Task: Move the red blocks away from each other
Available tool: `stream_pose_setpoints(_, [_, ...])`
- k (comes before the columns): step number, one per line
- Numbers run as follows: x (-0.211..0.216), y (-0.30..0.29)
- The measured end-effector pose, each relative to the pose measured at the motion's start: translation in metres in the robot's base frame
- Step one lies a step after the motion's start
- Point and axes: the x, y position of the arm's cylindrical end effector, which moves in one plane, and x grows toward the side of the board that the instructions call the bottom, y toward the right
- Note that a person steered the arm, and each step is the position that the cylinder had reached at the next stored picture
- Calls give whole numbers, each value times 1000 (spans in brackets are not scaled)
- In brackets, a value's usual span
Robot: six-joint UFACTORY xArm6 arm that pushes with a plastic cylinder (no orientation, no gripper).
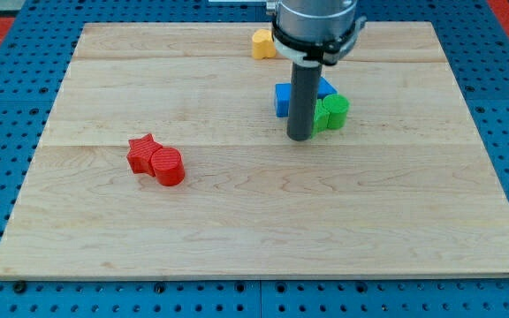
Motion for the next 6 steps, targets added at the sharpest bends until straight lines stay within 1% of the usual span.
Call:
stream_pose_setpoints(1, [30,-13])
stream_pose_setpoints(2, [111,-63])
stream_pose_setpoints(3, [95,-178])
stream_pose_setpoints(4, [36,-198])
stream_pose_setpoints(5, [0,-179])
stream_pose_setpoints(6, [-47,-202])
